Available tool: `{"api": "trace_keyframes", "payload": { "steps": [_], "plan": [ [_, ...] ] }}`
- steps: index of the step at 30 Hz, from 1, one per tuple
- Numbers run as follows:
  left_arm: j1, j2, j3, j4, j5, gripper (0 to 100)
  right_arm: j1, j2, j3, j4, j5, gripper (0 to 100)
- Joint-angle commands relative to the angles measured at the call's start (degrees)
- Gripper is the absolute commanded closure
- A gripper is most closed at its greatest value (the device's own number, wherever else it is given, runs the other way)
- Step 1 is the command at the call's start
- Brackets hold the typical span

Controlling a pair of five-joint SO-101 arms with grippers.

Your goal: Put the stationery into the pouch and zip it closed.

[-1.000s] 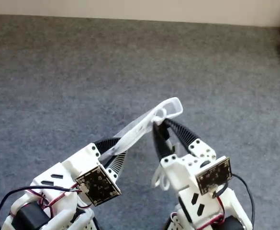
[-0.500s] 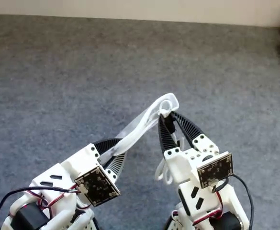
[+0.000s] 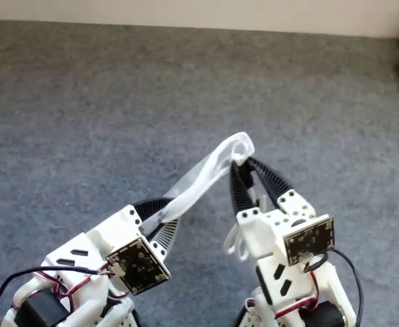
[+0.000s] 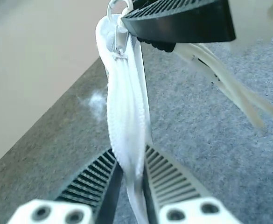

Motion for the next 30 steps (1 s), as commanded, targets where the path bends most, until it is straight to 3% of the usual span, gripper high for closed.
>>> {"api": "trace_keyframes", "payload": {
  "steps": [1, 30],
  "plan": [
    [-0.6, -0.1, -0.2, 1.8, 0.5, 99, 5.4, -0.2, 0.0, -3.9, -0.4, 99.4],
    [-3.7, -0.1, -0.3, 1.4, 0.5, 99, 6.5, -0.2, 0.1, -4.0, -0.3, 99.4]
  ]
}}
